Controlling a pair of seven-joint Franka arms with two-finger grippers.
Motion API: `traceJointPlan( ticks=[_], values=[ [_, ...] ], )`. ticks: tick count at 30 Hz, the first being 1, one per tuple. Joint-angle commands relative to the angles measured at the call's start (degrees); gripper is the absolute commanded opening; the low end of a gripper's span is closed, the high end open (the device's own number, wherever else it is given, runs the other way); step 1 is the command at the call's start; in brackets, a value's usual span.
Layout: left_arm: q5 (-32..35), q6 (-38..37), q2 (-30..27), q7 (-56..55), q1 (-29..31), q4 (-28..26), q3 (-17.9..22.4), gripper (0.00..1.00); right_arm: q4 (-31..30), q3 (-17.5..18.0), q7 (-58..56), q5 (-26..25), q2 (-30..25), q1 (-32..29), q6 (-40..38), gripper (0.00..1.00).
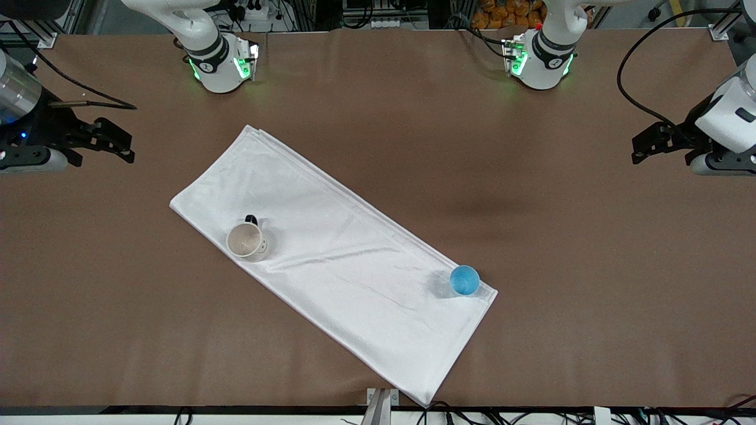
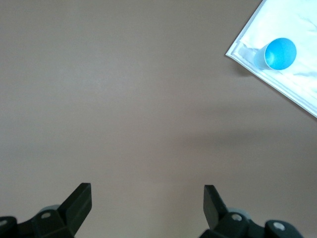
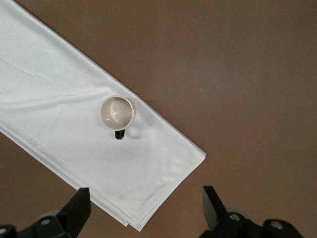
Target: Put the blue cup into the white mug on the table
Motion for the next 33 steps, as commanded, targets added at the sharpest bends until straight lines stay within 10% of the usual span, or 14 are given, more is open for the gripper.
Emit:
traceJointPlan(
  ticks=[1,33],
  values=[
    [-0.94,0.17,3.04,-2.31,-0.15,1.02,-0.03,1.00,-0.98,0.29,-0.63,0.67,-1.11,-0.22,-0.45,1.00],
    [-11.48,19.59,32.49,-32.81,-10.44,12.01,-0.30,1.00,-5.72,0.20,-0.63,0.67,3.02,7.60,-0.55,1.00]
  ],
)
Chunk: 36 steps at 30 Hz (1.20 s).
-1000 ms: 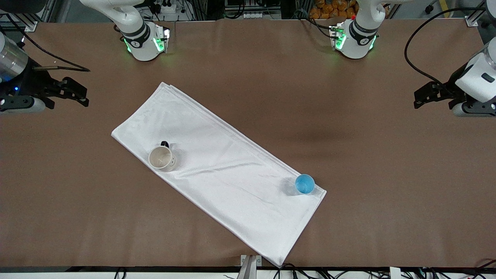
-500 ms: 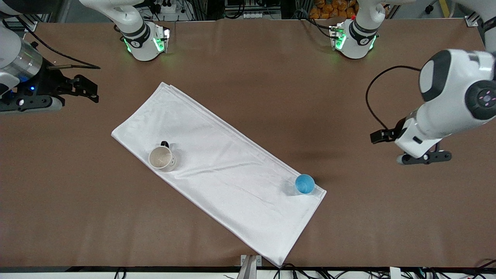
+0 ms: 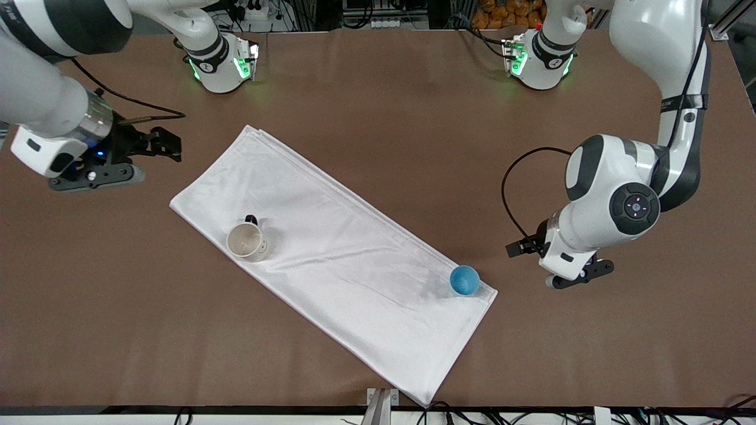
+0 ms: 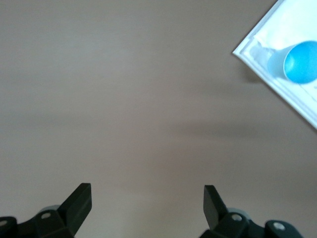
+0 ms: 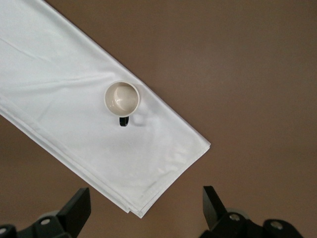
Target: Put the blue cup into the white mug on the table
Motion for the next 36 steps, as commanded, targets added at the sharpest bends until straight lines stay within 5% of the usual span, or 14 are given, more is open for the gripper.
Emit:
traceJointPlan(
  ticks=[1,36],
  values=[
    [-5.43,2.62,2.93,-2.72,0.46,2.92,0.49,1.00,-4.26,-0.15,0.15,0.56,-0.57,2.08,2.78,1.00],
    [-7.02,21.25,15.15,-10.80,-5.96,3.01,0.66,1.00,-36.78,-0.15,11.31,1.18,-0.66,8.06,43.31,1.00]
  ],
)
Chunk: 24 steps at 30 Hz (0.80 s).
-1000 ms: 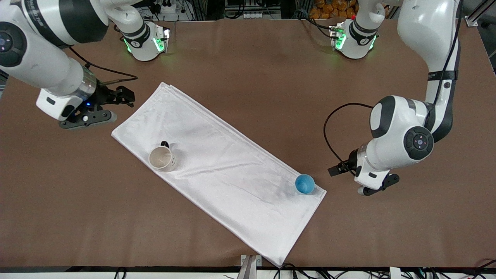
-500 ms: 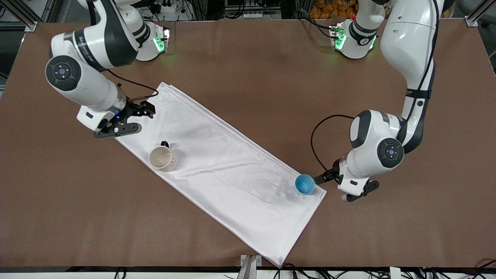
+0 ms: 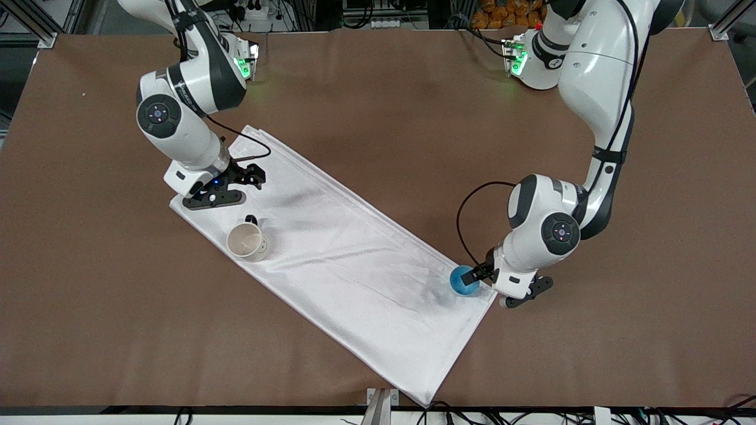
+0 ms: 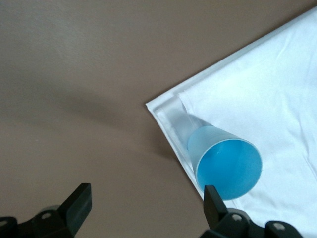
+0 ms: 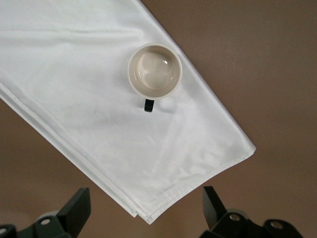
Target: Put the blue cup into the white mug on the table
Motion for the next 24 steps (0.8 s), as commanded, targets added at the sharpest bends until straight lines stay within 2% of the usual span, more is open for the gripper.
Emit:
traceJointPlan(
  ticks=[1,3,5,6,8,9,10,24],
  values=[
    [-1.29,2.87,2.18,-3.13,-1.10,1.59,0.67,1.00,-3.09,-0.20,1.22,0.77,-0.57,-0.39,3.29,1.00],
    [-1.29,3.75,2.36,-4.62,-1.01,1.51,0.58,1.00,-3.09,-0.20,1.48,0.77,0.48,-0.48,4.17,1.00],
    [-1.38,3.93,2.36,-6.38,-1.10,1.51,0.58,0.72,-3.17,-0.29,1.83,0.68,1.53,-0.48,5.83,1.00],
    [-1.29,3.93,2.36,-7.60,-1.10,1.51,0.58,0.55,-3.17,-0.29,2.27,0.77,2.32,-0.57,6.80,1.00],
    [-1.29,4.02,2.45,-9.19,-1.10,1.51,0.58,0.30,-3.09,-0.29,3.06,0.68,3.82,-0.57,8.38,1.00],
    [-1.29,4.02,2.53,-9.55,-1.10,1.51,0.58,0.13,-3.09,-0.29,3.15,0.68,4.61,-0.48,9.17,1.00],
    [-1.21,4.02,2.53,-9.55,-1.10,1.51,0.58,0.02,-3.09,-0.29,3.15,0.68,5.22,-0.57,9.97,1.00],
    [-0.77,4.02,2.27,-8.67,-1.01,1.33,0.58,0.00,-2.91,-0.37,2.98,0.24,10.76,-0.57,16.30,1.00]
  ],
)
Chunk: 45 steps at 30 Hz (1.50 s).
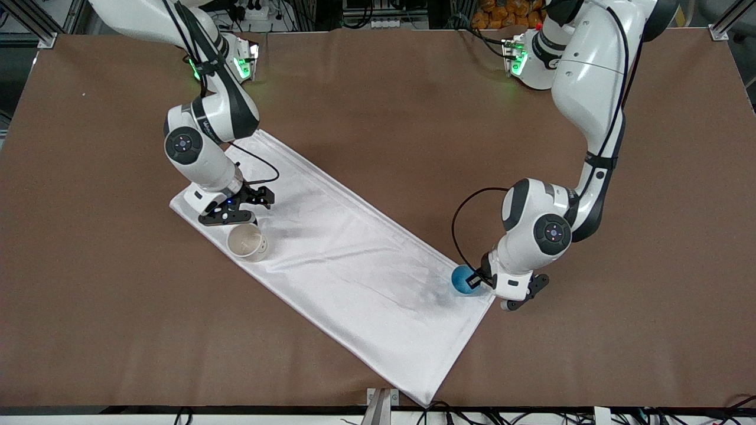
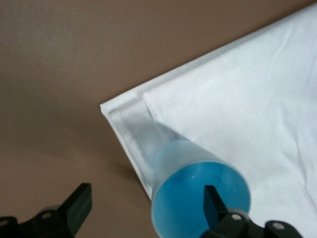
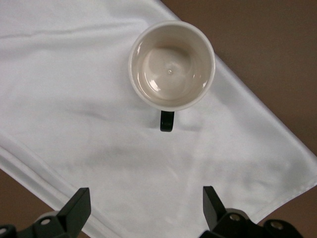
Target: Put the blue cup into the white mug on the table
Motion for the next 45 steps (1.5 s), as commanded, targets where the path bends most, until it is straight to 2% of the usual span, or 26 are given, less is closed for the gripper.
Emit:
traceJointPlan(
  ticks=[1,6,10,18,22,28,32,37,45],
  values=[
    [-0.77,0.17,0.38,-0.55,-0.51,1.09,0.55,0.00,0.12,0.12,0.67,0.06,1.10,-0.28,1.52,1.00],
    [-0.77,0.17,-0.14,-0.46,-0.42,1.18,0.55,0.00,0.21,0.04,0.31,-0.03,2.59,-0.28,3.90,0.98],
    [-0.68,-0.35,-1.20,1.21,0.02,1.18,0.72,0.00,0.56,-0.05,0.14,-0.11,3.56,-0.37,5.22,0.93],
    [0.11,-8.78,-5.15,4.72,0.46,1.00,0.99,0.00,1.00,-0.05,-0.13,-0.11,5.14,-1.86,7.15,0.73],
    [3.97,-13.79,-7.26,7.79,0.81,0.83,0.99,0.00,1.79,-0.05,-0.13,-0.11,5.76,-2.39,7.15,0.59],
    [7.58,-20.30,-9.11,13.24,1.16,0.83,0.99,0.00,2.41,-0.05,-0.04,-0.11,5.85,-2.31,6.98,0.26],
    [11.00,-24.43,-10.25,16.23,1.07,0.83,1.07,0.00,2.84,0.04,0.22,-0.03,5.76,-2.22,6.54,0.09],
    [15.84,-29.61,-11.31,18.43,0.72,0.83,0.72,0.00,4.25,0.30,1.80,0.24,5.58,-1.34,6.18,0.00],
    [15.93,-36.03,-14.56,22.65,1.25,0.74,0.90,0.00,8.55,0.30,9.27,0.24,5.50,5.07,3.20,0.00]
  ],
)
